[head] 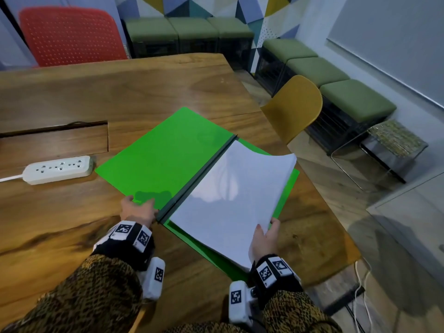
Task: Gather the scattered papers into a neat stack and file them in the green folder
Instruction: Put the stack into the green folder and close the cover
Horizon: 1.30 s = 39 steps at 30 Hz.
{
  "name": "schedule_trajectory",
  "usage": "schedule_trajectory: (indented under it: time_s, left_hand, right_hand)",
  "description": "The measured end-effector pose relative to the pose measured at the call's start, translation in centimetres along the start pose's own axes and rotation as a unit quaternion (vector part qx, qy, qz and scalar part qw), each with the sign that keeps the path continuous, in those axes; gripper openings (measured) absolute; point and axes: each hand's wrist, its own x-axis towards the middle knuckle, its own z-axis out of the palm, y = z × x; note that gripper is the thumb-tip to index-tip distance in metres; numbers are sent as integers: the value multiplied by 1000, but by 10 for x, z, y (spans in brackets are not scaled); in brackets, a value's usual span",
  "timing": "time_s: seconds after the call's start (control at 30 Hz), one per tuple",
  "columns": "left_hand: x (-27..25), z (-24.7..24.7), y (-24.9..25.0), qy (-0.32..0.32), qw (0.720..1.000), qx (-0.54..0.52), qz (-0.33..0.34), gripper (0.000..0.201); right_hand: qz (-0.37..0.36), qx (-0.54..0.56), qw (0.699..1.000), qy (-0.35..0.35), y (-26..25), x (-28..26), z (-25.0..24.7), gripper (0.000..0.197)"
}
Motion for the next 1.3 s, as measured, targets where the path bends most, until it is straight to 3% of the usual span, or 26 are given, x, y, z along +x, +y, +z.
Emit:
schedule_trajectory:
  time_s: [0.13, 0.23, 0.27, 0.33, 0.43, 0.5, 0.57, 0.63, 0.7, 0.73, 0.87, 0.97, 1.1, 1.17, 1.2, 1.27, 1.3]
  left_hand:
    - [-42, 0, 28, -9, 999, -44, -22, 63]
    - [-41, -5, 35, -29, 994, -93, -57, 27]
    - [-42, -4, 36, -44, 992, -98, -65, 23]
    - [-44, -1, 41, -59, 992, -92, -70, 29]
    - [-43, -1, 48, -26, 998, -28, -57, 59]
    - [-45, -5, 49, 16, 998, 62, 4, 73]
    - [-48, -5, 46, 16, 968, 216, 130, 69]
    - [-53, -4, 41, -32, 889, 391, 238, 57]
    - [-57, -3, 36, -65, 830, 480, 276, 47]
    - [-61, -5, 34, -65, 824, 489, 279, 44]
    - [-67, -14, 33, 25, 914, 346, 211, 45]
    - [-57, -22, 42, 77, 978, 175, 84, 60]
    - [-30, -29, 55, 40, 998, 15, -45, 79]
    - [-12, -25, 55, -4, 999, -17, -29, 56]
    - [20, -21, 43, -2, 999, -34, -34, 55]
    - [43, -14, 30, 31, 994, -88, -61, 83]
    - [49, -12, 24, 45, 991, -107, -68, 84]
  right_hand:
    - [1, -25, 1000, 3, -2, 1, 2, 31]
    - [0, -40, 999, 5, -4, 2, 1, 32]
    - [1, -46, 999, 4, -4, 3, 1, 33]
    - [-1, -58, 998, 4, -3, 4, 1, 33]
    - [-2, -67, 998, 3, -1, 5, 1, 33]
    - [-2, -70, 998, 0, -1, 6, 1, 33]
    - [-4, -75, 997, -5, -2, 8, 0, 32]
    - [-1, -78, 997, -8, -1, 11, -2, 32]
    - [0, -86, 996, -12, -2, 16, -5, 33]
    - [1, -92, 996, -15, -3, 19, -7, 33]
    - [2, -117, 993, -33, -11, 28, -19, 32]
    - [3, -128, 991, -38, -13, 33, -27, 33]
    - [6, -134, 990, -35, -11, 34, -27, 34]
    - [2, -135, 990, -32, -12, 33, -27, 34]
    - [0, -136, 990, -31, -12, 33, -27, 33]
    - [1, -137, 990, -29, -14, 32, -25, 34]
    - [2, -135, 990, -26, -15, 31, -25, 34]
